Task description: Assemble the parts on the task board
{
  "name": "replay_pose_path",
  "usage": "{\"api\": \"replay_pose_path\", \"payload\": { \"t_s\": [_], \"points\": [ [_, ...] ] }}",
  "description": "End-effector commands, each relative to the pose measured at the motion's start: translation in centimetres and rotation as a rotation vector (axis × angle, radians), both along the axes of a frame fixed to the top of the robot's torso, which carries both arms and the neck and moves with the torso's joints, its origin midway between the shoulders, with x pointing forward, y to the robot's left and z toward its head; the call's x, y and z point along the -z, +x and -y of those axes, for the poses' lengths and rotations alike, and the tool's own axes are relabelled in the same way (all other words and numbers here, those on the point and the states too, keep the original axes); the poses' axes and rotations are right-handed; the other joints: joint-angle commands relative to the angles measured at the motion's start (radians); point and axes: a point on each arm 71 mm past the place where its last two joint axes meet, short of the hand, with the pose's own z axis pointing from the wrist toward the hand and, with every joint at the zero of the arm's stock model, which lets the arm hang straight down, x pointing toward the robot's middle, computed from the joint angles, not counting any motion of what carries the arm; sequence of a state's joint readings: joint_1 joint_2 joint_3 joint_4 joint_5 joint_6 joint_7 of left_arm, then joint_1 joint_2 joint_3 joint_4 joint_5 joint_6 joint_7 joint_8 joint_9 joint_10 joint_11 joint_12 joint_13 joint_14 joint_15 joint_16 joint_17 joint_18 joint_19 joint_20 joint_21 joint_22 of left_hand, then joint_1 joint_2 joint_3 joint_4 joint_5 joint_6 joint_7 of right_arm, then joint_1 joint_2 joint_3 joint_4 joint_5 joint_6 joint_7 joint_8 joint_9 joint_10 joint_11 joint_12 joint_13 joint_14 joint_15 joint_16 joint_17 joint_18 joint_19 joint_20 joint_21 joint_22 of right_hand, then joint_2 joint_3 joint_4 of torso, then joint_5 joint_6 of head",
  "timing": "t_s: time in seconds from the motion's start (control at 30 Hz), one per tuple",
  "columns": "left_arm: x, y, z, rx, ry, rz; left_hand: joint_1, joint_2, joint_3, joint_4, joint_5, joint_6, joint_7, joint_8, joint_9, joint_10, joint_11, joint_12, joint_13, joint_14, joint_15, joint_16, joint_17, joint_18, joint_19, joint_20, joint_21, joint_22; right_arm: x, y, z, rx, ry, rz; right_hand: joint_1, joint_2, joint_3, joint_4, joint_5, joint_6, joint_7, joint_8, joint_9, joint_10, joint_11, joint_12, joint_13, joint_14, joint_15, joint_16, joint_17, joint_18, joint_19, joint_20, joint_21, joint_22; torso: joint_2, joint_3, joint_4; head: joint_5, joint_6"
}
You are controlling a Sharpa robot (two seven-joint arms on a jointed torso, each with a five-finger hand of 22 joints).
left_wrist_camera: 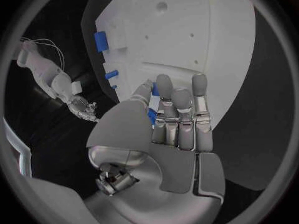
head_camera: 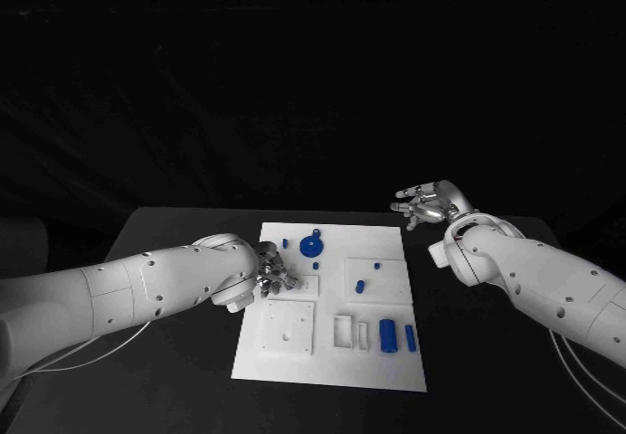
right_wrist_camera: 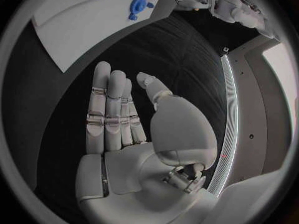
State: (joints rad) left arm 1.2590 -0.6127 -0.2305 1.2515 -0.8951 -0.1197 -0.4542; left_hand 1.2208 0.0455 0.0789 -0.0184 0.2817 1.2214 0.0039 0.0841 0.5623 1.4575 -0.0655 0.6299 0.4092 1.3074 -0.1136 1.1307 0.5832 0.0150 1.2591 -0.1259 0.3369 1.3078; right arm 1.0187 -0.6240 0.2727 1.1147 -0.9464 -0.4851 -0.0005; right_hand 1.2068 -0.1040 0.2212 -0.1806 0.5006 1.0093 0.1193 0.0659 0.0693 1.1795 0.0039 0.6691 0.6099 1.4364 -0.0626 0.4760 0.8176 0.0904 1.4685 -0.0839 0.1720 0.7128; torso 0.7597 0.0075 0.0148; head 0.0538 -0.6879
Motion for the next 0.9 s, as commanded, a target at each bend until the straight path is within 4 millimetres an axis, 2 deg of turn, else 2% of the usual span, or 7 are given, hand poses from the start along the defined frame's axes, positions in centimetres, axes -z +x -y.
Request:
{"api": "replay_pose_path", "payload": {
  "t_s": [0.03,0.17,0.47,0.63,0.77,0.83,0.9],
  "points": [
    [-0.1,-0.2,0.2,0.005,-0.038,-0.005,0.022,0.031,0.089,-0.101,0.002,-0.004,0.001,0.002,0.008,0.035,0.0,-0.007,-0.001,0.001,0.004,0.0,-0.002,0.006,-0.002,0.007,0.006,0.019,0.1,0.0,-0.1,-0.016,0.0,-0.009,-0.013,0.0,-0.002,0.005,0.005,-0.006,0.0,-0.003,-0.001,-0.008,-0.001,0.005,0.001,0.004,0.003,-0.005,0.001,0.006,0.02,0.006,0.006,-0.001,0.0,0.0,0.001,0.001,-0.002],
    [-0.6,-0.2,0.1,0.017,-0.051,-0.018,0.034,0.034,0.089,-0.105,-0.019,-0.004,0.003,-0.003,0.004,0.033,0.001,-0.012,-0.003,-0.001,0.007,-0.002,-0.003,0.007,-0.007,0.01,0.006,0.018,0.3,-0.1,-0.1,-0.016,-0.001,-0.012,-0.013,0.0,-0.002,0.005,0.005,-0.006,0.0,-0.003,-0.001,-0.008,-0.001,0.005,0.001,0.004,0.003,-0.005,0.001,0.006,0.02,0.006,0.006,-0.001,-0.001,0.0003,0.0011,0.002,-0.003],
    [-1.2,-0.3,0.0,0.038,-0.076,-0.07,0.026,0.051,0.095,-0.111,-0.004,-0.009,0.005,0.0,0.016,0.026,0.003,-0.017,-0.004,-0.01,0.009,-0.003,-0.005,0.009,-0.014,0.012,0.006,0.019,0.5,-0.1,-0.1,-0.016,-0.002,-0.018,-0.015,0.0,-0.002,0.007,0.006,-0.006,0.0,-0.003,-0.001,-0.009,-0.001,0.006,0.001,0.004,0.004,-0.005,0.002,0.006,0.02,0.007,0.006,-0.003,0.0,0.0001,-0.0007,0.004,-0.002],
    [-1.5,-0.2,0.0,0.046,-0.089,-0.096,-0.028,0.072,0.124,-0.152,0.044,-0.033,0.006,0.016,0.096,0.012,0.004,-0.012,0.0,-0.02,0.009,0.002,-0.011,0.005,-0.021,0.009,0.007,0.019,0.6,-0.1,0.0,-0.015,-0.002,-0.021,-0.015,0.0,-0.002,0.007,0.006,-0.006,0.0,-0.003,-0.001,-0.009,-0.001,0.006,0.001,0.004,0.004,-0.005,0.002,0.006,0.02,0.007,0.006,-0.003,0.0,0.0006,0.0001,0.004,-0.002],
    [-1.6,-0.1,0.0,0.052,-0.091,-0.109,-0.067,0.081,0.147,-0.171,0.116,-0.039,0.005,0.022,0.127,0.007,0.004,-0.012,0.001,-0.024,0.008,0.004,-0.013,0.004,-0.023,0.007,0.008,0.019,0.6,-0.1,0.0,-0.016,-0.002,-0.022,-0.015,0.0,-0.002,0.007,0.006,-0.006,0.0,-0.003,-0.001,-0.009,-0.001,0.006,0.001,0.004,0.004,-0.005,0.002,0.006,0.02,0.007,0.007,-0.003,0.001,0.0004,-0.0003,0.004,-0.003],
    [-1.6,0.0,0.0,0.056,-0.091,-0.115,-0.122,0.096,0.178,-0.216,0.137,-0.048,0.006,0.03,0.177,0.003,0.003,-0.009,0.002,-0.027,0.007,0.008,-0.017,0.003,-0.026,0.005,0.012,0.019,0.6,-0.1,0.0,-0.015,-0.003,-0.023,-0.014,-0.001,-0.002,0.007,0.006,-0.006,0.0,-0.003,-0.001,-0.009,-0.001,0.006,0.001,0.003,0.003,-0.005,0.002,0.006,0.02,0.006,0.007,-0.004,0.0,0.0003,-0.0005,0.003,-0.003],
    [-1.7,0.1,0.0,0.059,-0.091,-0.122,-0.152,0.103,0.191,-0.233,0.183,-0.051,0.002,0.039,0.209,0.001,0.003,-0.007,0.003,-0.029,0.006,0.009,-0.018,0.003,-0.028,0.004,0.014,0.02,0.6,-0.1,0.0,-0.015,-0.003,-0.023,-0.014,-0.001,-0.002,0.007,0.006,-0.006,0.0,-0.003,-0.001,-0.009,-0.001,0.006,0.001,0.003,0.003,-0.005,0.002,0.006,0.02,0.006,0.007,-0.004,0.0,0.0004,-0.0006,0.004,-0.003]
  ]
}}
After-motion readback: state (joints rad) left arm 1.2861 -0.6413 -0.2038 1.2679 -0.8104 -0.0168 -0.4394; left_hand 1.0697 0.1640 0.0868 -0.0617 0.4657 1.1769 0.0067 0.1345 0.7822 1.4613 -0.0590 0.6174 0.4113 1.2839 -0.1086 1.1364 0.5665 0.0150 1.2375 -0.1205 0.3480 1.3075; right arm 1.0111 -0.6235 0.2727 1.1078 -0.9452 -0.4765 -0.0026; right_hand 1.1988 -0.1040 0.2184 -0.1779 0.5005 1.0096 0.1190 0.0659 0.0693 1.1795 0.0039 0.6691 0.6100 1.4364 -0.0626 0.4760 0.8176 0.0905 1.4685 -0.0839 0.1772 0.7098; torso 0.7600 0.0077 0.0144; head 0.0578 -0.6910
